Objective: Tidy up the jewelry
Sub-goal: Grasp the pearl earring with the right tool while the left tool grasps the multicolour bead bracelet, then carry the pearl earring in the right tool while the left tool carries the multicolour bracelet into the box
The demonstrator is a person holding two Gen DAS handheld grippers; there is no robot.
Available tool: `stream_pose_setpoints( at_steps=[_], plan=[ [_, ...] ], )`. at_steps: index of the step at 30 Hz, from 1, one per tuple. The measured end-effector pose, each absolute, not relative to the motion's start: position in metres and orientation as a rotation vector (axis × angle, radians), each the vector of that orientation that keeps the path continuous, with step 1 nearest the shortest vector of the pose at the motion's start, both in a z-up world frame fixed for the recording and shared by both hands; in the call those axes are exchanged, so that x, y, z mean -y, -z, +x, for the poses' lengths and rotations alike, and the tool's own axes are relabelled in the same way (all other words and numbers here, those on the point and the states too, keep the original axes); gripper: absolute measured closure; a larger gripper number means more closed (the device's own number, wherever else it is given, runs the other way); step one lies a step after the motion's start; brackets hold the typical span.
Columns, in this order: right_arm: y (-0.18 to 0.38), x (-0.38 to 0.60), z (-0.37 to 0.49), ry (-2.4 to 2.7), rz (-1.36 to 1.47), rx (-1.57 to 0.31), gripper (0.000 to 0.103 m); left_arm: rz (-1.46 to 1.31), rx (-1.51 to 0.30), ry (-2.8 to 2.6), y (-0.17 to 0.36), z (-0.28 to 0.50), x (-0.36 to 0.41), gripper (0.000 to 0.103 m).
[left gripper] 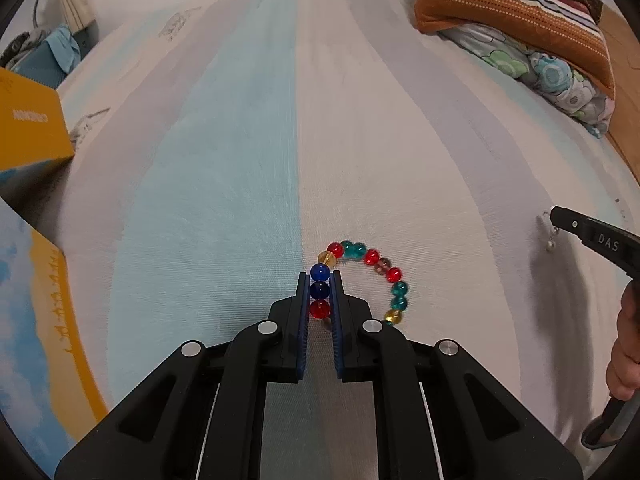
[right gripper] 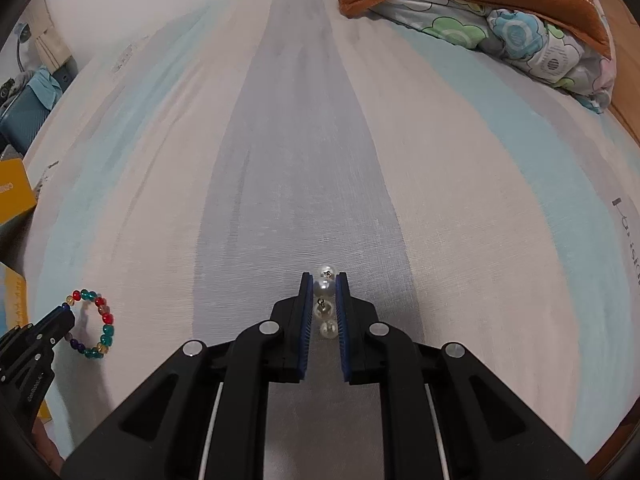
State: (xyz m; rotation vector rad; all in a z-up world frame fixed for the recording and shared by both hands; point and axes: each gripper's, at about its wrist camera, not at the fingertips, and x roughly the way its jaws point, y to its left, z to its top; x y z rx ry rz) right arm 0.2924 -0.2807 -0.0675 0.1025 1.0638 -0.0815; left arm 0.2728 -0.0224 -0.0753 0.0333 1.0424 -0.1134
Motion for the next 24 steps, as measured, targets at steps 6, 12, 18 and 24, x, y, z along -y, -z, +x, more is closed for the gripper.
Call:
stream_pose_setpoints(
  at_steps=[6,12,18,24],
  plan=[
    [0.047,0.272,0.279,0.067,0.103,-1.016,0.092,0.008,-0.990,0.133,0.040,0.259,0.015,0.094],
    [0.018,0.252,0.260,0.032,0.097,-0.972,0.092,0.013,-0.951,0.108,0.013,0.239,0.002,0.094],
    [-0.003,0.224,0.247,-0.006,0.083,-0.950,0.092,0.006,-0.924,0.102,-0.006,0.220,-0.014,0.094],
    [-0.022,0.187,0.232,-0.044,0.050,-0.934,0.092,-0.001,-0.875,0.077,-0.036,0.196,-0.035,0.094]
  ],
)
